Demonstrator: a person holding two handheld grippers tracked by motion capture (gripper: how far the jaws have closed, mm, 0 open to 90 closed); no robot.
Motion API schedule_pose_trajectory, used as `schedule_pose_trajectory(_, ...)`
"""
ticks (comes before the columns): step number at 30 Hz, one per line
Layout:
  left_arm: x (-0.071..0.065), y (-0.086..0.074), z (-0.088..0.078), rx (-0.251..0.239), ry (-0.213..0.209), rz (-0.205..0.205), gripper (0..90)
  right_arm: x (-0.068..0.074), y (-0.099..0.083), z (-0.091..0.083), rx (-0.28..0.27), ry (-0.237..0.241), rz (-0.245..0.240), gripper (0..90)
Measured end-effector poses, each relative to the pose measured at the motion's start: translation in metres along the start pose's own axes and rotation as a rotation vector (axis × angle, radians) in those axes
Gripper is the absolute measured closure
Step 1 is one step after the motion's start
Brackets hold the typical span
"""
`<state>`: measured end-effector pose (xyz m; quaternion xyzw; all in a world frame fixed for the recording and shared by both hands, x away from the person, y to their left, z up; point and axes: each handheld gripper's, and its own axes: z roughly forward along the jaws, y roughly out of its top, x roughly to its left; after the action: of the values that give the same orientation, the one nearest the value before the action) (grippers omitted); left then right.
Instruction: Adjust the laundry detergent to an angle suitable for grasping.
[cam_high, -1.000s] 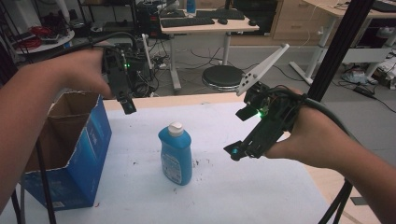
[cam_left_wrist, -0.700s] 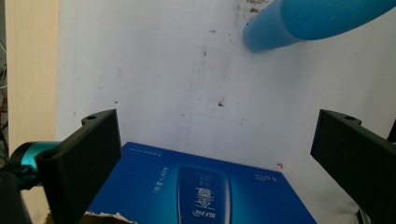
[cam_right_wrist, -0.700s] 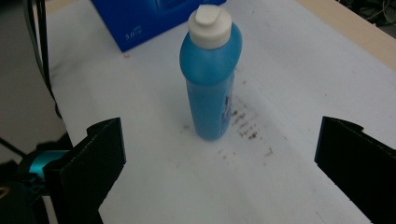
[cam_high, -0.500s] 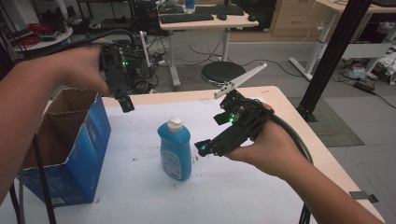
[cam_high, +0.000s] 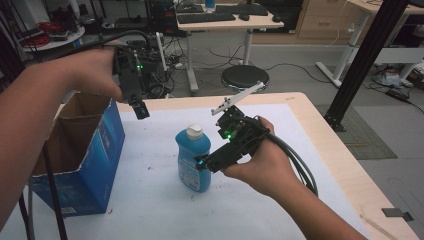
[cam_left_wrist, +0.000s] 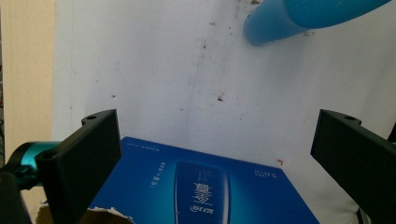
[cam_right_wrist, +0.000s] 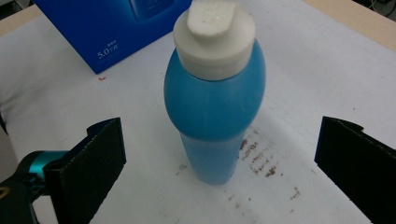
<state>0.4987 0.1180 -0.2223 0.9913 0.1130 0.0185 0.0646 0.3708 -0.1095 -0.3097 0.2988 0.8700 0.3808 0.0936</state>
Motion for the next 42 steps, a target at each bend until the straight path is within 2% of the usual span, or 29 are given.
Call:
schedule_pose_trajectory(5,-0.001,-0.001,-0.001,0.003,0.000,0.002,1.8,0.003,-0.001,0.011,-0.013,-0.006,0.007,0.9)
schedule_pose_trajectory(11,-0.003,-0.002,-0.001,0.009,0.008,-0.001,1.7,0.009,0.000,0.028,-0.024,-0.045,-0.001,0.9)
schedule_pose_trajectory(17,-0.003,-0.002,-0.001,0.002,0.004,0.000,1.8,0.010,0.000,0.038,-0.052,-0.065,0.013,0.9)
schedule_pose_trajectory(18,-0.003,-0.003,-0.001,0.000,0.005,-0.002,1.8,0.010,0.000,0.041,-0.074,-0.070,0.026,0.9)
schedule_pose_trajectory(20,-0.003,-0.004,-0.002,0.001,0.005,-0.004,1.8,0.010,0.000,0.044,-0.083,-0.081,0.030,0.9)
schedule_pose_trajectory(26,-0.002,-0.004,-0.001,0.001,0.008,-0.006,1.8,0.011,-0.001,0.050,-0.089,-0.113,0.026,1.1)
schedule_pose_trajectory(32,-0.002,-0.003,0.000,0.005,0.007,-0.005,1.8,0.010,-0.001,0.055,-0.087,-0.114,0.034,2.8)
schedule_pose_trajectory(42,-0.003,-0.003,-0.001,0.004,0.011,-0.006,1.7,0.009,-0.004,0.063,-0.068,-0.148,0.043,3.4)
